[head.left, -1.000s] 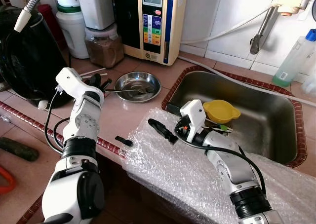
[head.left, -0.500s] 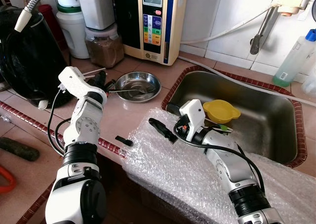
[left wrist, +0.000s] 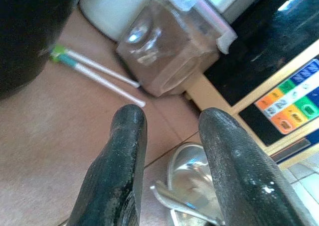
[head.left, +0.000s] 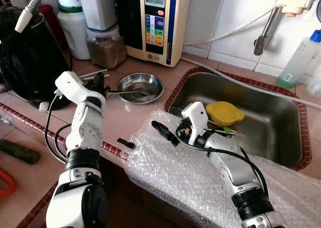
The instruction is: Kitchen organization
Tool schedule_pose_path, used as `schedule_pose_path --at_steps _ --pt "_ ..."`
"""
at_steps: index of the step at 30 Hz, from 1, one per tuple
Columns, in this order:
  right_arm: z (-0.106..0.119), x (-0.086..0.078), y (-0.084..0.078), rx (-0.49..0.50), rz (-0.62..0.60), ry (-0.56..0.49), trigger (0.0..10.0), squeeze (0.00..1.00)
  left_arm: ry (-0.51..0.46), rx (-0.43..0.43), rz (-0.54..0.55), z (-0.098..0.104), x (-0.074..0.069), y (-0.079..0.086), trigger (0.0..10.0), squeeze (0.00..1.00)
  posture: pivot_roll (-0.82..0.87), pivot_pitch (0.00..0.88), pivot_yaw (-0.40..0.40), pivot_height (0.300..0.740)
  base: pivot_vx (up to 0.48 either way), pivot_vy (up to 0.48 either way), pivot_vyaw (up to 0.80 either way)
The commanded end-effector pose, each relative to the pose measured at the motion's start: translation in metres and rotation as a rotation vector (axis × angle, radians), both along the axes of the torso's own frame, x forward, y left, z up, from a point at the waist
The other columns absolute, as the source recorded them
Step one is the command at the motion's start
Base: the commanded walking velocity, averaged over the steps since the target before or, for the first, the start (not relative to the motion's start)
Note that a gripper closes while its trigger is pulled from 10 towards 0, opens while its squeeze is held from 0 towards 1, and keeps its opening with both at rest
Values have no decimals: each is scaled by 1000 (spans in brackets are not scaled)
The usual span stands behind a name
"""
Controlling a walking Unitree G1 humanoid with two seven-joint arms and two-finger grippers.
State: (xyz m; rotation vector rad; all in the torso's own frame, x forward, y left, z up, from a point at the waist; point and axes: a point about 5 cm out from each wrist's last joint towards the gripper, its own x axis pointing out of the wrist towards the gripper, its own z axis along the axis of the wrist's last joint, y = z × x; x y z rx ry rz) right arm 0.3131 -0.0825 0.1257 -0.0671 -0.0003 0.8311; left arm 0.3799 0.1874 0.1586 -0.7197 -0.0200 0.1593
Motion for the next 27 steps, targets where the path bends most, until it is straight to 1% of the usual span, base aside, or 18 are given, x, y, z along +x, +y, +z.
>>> schedule_pose_path --at_steps 1,6,8,12,16,27 --pt "3 1 1 -8 6 -17 10000 620 6 -27 -2 0 3 -1 10000 1000 68 0 36 740 0 0 0" --pt "3 0 1 -7 5 -19 10000 624 22 -37 0 -4 5 -2 10000 1000 67 0 38 740 0 0 0" --pt "2 0 1 -13 -1 -22 10000 627 32 -60 0 -6 6 -4 10000 1000 66 0 39 740 0 0 0" --pt "2 0 2 -16 -1 -23 10000 624 46 -62 11 -9 7 0 10000 1000 60 0 43 740 0 0 0" --pt "2 -1 1 -17 -2 -25 10000 624 41 -86 10 -11 8 1 10000 1000 58 0 45 740 0 0 0" --pt "-1 -6 0 -17 -16 -22 10000 624 85 -114 -25 -15 14 -9 10000 1000 31 0 64 740 0 0 0"
